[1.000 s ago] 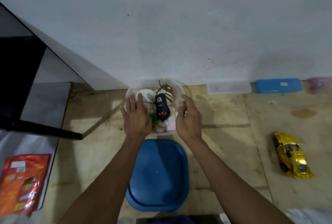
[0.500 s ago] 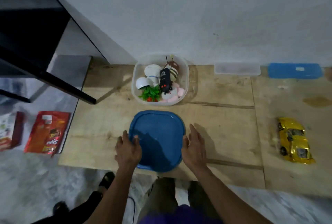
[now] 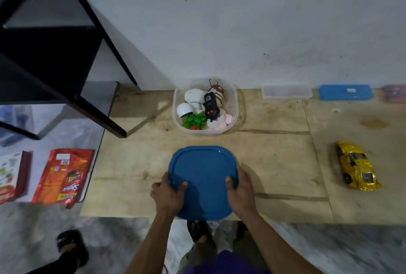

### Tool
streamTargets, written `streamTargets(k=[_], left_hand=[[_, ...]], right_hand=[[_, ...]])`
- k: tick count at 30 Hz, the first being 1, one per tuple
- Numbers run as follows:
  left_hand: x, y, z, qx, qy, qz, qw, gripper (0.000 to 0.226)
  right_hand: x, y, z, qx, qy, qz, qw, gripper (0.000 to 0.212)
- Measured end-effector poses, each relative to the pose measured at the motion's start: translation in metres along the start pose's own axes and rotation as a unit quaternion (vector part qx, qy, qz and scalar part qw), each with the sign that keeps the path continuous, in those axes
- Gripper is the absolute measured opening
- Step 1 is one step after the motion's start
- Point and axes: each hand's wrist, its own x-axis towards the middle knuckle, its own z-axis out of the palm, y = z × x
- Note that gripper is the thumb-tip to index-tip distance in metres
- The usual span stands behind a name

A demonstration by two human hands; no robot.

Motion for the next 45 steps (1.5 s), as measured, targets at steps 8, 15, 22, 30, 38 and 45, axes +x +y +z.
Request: streamTargets(k=[8, 15, 22, 30, 38, 45], left_hand=[[-0.031, 0.015, -0.027, -0.120, 0.066, 0.108, 0.985, 0.086], [0.005, 0.098, -0.061, -0.152, 0.089, 0.175, 0.969, 0.086], [0.071, 0.164, -0.066, -0.135, 0.078, 0.156, 0.975, 0.085], [0.128, 0.193, -0.051, -0.057, 0.084, 0.120, 0.988, 0.084], [0.139, 0.178, -0.038, -0.009, 0.099, 0.123, 0.987, 0.086], [0.146, 0.173, -0.028, 0.019, 0.070, 0.210, 0.975, 0.082]], right_hand=[[-0.036, -0.040, -0.008, 0.087, 0.168, -0.069, 0.980, 0.052], [0.013, -0.109, -0.030, 0.108, 0.201, -0.108, 0.968, 0.056], [0.108, -0.151, -0.034, 0.054, 0.199, -0.108, 0.973, 0.055], [0.173, -0.157, -0.025, 0.008, 0.185, -0.086, 0.979, 0.053], [0.179, -0.140, -0.010, -0.018, 0.181, -0.094, 0.979, 0.057], [0.182, -0.130, -0.001, -0.128, 0.161, -0.148, 0.967, 0.069]])
